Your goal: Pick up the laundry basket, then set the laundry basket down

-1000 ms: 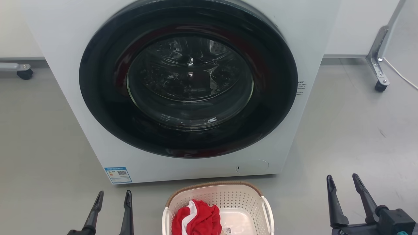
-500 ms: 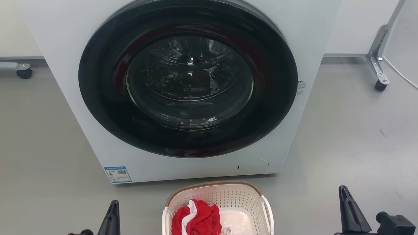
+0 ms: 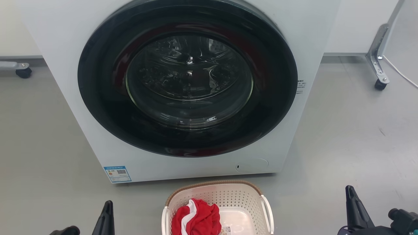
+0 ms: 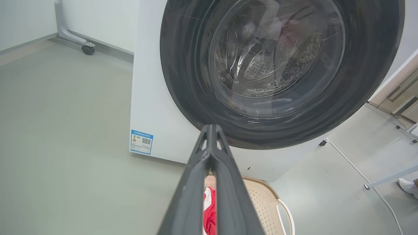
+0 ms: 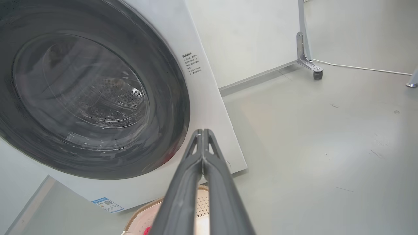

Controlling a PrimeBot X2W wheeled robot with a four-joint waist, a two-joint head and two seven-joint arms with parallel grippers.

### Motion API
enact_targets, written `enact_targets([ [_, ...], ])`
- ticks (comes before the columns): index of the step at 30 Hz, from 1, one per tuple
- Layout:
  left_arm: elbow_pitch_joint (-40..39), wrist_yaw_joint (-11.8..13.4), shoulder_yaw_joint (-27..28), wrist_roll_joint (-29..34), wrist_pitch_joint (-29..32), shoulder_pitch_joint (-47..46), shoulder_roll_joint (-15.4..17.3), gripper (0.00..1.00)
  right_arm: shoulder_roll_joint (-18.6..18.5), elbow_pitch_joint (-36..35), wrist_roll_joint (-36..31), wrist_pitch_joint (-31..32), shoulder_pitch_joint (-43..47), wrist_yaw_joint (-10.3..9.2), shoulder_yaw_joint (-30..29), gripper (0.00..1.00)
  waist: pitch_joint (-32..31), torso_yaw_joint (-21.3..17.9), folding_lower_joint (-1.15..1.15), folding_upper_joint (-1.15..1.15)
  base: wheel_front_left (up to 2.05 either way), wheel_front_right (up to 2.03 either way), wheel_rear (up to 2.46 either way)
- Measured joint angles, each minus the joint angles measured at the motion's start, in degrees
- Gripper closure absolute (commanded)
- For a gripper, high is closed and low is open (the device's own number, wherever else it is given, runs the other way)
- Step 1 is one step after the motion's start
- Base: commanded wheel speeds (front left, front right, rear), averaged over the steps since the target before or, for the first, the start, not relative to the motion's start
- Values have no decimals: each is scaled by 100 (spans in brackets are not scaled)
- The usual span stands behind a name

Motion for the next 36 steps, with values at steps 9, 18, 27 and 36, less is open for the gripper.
enact_targets([
  [9,115,-99,126,-523,158,-111,-58,100,79,110,592,180,-73,103,-172,100,10,-4,0,0,0,0,0],
  [18,256,-209,279,-1183,311,-246,-123,100,167,212,1236,350,-190,220,-363,100,20,-9,0,0,0,0,0],
  [27,397,-349,434,-1834,478,-358,-181,100,257,342,1852,532,-283,339,-553,100,31,-14,0,0,0,0,0],
  [36,534,-457,588,-2438,614,-472,-248,100,343,467,2484,697,-344,470,-738,100,42,-19,0,0,0,0,0],
])
